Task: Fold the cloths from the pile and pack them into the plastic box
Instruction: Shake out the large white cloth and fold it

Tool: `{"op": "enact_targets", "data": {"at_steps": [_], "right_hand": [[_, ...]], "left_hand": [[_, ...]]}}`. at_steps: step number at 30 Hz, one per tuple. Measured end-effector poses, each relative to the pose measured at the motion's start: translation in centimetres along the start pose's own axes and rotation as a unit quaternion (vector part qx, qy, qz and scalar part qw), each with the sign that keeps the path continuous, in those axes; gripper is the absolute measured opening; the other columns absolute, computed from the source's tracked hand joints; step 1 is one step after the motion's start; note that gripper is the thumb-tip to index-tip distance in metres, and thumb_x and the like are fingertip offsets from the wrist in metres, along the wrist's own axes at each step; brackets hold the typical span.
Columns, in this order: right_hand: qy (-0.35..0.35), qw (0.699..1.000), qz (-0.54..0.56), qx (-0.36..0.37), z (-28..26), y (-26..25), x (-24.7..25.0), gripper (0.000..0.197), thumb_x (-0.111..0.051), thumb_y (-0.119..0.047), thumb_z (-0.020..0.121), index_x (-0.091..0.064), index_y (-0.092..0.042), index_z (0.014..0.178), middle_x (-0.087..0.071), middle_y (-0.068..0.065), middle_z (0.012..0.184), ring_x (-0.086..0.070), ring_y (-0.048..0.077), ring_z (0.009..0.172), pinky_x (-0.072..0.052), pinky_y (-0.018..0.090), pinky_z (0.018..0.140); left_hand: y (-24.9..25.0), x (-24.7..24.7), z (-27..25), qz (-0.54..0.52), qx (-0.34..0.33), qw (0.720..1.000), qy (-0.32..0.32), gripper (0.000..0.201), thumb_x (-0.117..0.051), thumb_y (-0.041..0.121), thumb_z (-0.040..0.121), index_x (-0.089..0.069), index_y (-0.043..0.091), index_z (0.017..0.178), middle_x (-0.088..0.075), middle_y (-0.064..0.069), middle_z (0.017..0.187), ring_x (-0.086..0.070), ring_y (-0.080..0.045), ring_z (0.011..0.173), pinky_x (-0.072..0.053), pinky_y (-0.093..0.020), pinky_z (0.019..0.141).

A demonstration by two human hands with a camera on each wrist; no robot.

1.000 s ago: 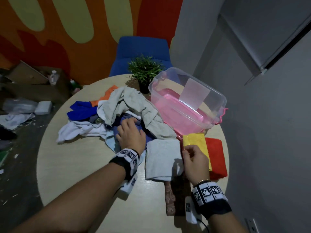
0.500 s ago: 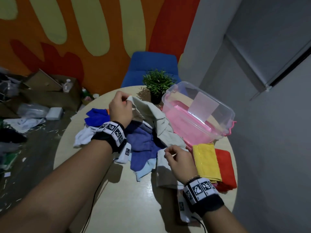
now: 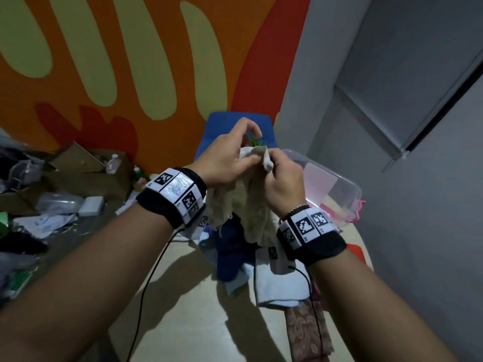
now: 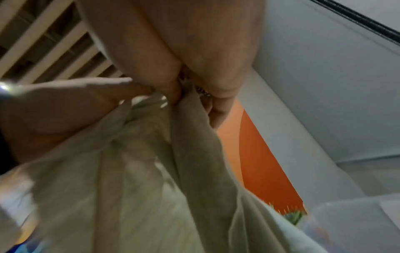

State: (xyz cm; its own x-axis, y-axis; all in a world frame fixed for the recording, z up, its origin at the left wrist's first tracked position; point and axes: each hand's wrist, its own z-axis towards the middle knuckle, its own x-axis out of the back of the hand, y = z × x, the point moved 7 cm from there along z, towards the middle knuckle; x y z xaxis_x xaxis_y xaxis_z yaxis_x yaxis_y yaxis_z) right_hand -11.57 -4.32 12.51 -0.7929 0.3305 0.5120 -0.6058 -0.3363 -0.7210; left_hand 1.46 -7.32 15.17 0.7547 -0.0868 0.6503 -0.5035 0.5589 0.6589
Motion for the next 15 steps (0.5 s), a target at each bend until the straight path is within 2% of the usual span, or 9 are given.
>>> {"op": "enact_targets", "data": {"at_steps": [2,3,5,6,8,10,13,15], "right_hand": [[0.029,0.999,0.016,-0.027,1.6,-0.3,1.4,0.037,-0.048,0.008,0.082,-0.069,-0.015,0.102,-0.071,0.002,0.095,-0.062,0.017,0.089,-0.046,0.025,0.078],[0.044,0.997,0.035,-0.049,2.5,-0.3,2.3,0.039,-0.046,0.008,0.082,-0.069,-0.019,0.100,-0.071,-0.002,0.093,-0.063,0.015,0.088,-0.048,0.024,0.078],[0.079,0.989,0.088,-0.087,4.3,-0.4,4.3,0.040,-0.044,0.006,0.082,-0.069,-0.023,0.095,-0.070,-0.007,0.089,-0.065,0.011,0.086,-0.054,0.028,0.079],[0.092,0.985,0.110,-0.096,5.1,-0.5,5.3,0.039,-0.045,0.004,0.083,-0.069,-0.026,0.092,-0.070,-0.009,0.087,-0.065,0.008,0.083,-0.055,0.029,0.079],[0.084,0.988,0.106,-0.076,6.4,-1.1,6.9,0.032,-0.051,-0.001,0.086,-0.067,-0.029,0.087,-0.070,-0.010,0.084,-0.063,0.005,0.079,-0.055,0.030,0.076],[0.053,0.997,0.045,-0.046,7.3,-1.7,8.2,0.028,-0.057,-0.004,0.085,-0.067,-0.030,0.085,-0.071,-0.007,0.083,-0.065,0.013,0.079,-0.056,0.036,0.074],[0.108,0.993,0.005,-0.042,8.0,-1.7,11.4,0.016,-0.057,-0.012,0.085,-0.070,-0.021,0.082,-0.071,0.000,0.078,-0.064,0.019,0.075,-0.055,0.042,0.070],[0.141,0.988,0.003,-0.059,8.2,-1.4,13.6,0.020,-0.052,-0.018,0.091,-0.071,-0.016,0.085,-0.072,0.003,0.082,-0.064,0.019,0.078,-0.053,0.037,0.068]], "left_hand": [[-0.6,1.0,0.3,0.063,0.018,0.997,-0.027,0.039,-0.065,0.007,0.088,-0.049,0.018,0.122,-0.058,0.001,0.094,-0.052,0.002,0.064,-0.035,-0.016,0.055],[-1.0,1.7,0.5,0.100,0.028,0.994,-0.024,0.035,-0.062,0.005,0.087,-0.054,0.018,0.118,-0.060,0.001,0.097,-0.055,-0.001,0.072,-0.036,-0.018,0.059],[-1.6,3.2,1.0,0.156,0.045,0.987,0.008,0.021,-0.056,0.002,0.085,-0.062,0.016,0.100,-0.066,-0.001,0.096,-0.061,-0.020,0.088,-0.042,-0.031,0.069],[-1.9,4.0,1.4,0.167,0.062,0.984,0.029,0.020,-0.054,0.001,0.083,-0.064,0.015,0.092,-0.068,-0.004,0.095,-0.061,-0.026,0.091,-0.045,-0.034,0.070],[-2.2,5.2,2.3,0.135,0.105,0.984,0.052,0.026,-0.050,-0.003,0.083,-0.067,0.016,0.086,-0.071,-0.007,0.092,-0.062,-0.029,0.089,-0.048,-0.036,0.069],[-2.4,6.2,3.2,0.071,0.120,0.988,0.070,0.034,-0.048,-0.005,0.084,-0.071,0.020,0.083,-0.072,-0.006,0.088,-0.064,-0.027,0.084,-0.051,-0.037,0.069],[-2.5,8.2,4.3,-0.050,0.132,0.979,0.146,0.041,-0.047,-0.004,0.083,-0.075,0.025,0.078,-0.075,0.000,0.085,-0.069,-0.023,0.084,-0.059,-0.040,0.072],[-1.9,9.4,4.6,-0.079,0.131,0.968,0.197,0.037,-0.051,-0.001,0.091,-0.074,0.025,0.078,-0.073,0.002,0.083,-0.068,-0.020,0.079,-0.057,-0.035,0.068]]}}
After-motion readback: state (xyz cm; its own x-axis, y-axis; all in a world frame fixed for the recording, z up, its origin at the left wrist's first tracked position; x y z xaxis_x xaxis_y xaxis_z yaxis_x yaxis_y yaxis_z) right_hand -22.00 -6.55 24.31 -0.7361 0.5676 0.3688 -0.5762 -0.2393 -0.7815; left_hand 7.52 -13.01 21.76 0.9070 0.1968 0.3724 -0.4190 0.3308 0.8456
